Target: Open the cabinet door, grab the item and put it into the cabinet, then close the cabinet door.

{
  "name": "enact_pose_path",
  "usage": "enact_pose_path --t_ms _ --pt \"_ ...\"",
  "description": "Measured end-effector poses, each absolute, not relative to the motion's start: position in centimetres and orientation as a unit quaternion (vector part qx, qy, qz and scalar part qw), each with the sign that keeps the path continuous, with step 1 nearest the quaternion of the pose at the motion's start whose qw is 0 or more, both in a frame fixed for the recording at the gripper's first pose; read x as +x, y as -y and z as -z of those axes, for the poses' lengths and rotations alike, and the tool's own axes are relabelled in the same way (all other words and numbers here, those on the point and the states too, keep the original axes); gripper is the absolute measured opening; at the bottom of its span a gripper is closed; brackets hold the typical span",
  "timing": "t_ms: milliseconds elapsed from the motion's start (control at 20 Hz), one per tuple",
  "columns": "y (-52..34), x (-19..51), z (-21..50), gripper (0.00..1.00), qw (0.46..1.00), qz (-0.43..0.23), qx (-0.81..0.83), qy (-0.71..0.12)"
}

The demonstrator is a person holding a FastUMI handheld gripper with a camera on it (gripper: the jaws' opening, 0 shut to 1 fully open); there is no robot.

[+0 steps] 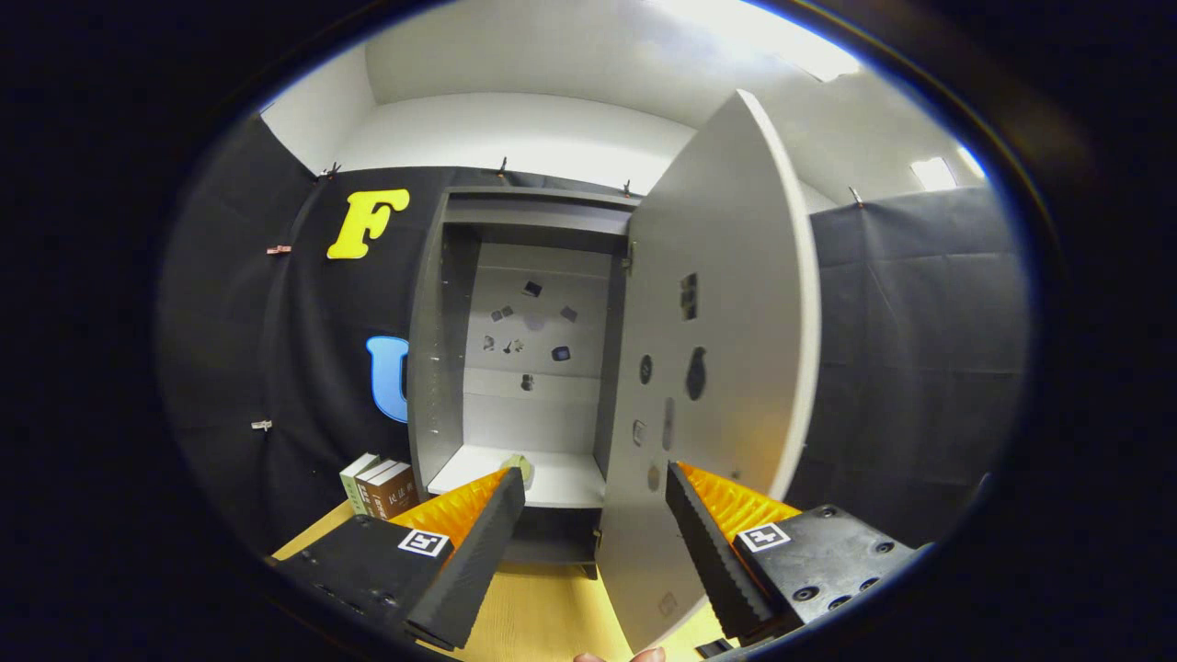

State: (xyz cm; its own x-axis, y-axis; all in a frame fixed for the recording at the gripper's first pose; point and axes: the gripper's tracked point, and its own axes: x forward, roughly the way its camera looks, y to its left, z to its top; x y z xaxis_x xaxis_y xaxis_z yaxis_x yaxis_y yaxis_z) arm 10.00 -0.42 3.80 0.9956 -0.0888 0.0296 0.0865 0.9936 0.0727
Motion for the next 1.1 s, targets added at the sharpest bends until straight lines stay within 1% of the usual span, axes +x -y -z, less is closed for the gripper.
enact_pose_path --t_ms 150,350,550,700,900,1000,1100 --pt "3.7 7.4 -4.5 0.98 0.996 0.076 0.035 0.03" --pt "9.1 4.3 -5.6 0.97 0.988 0.137 0.046 0.054" --pt "15.4 3.6 -4.3 0.97 0.976 0.208 0.042 0.051" --pt "19.9 3.7 -2.4 0.97 0.965 0.254 0.054 0.034" --pt "23.6 6.4 0.7 0.98 0.959 0.276 0.064 0.008" --pt "24.2 8.4 2.1 0.98 0.961 0.265 0.082 -0.011" --pt "23.5 9.6 3.4 0.98 0.965 0.239 0.104 -0.031"
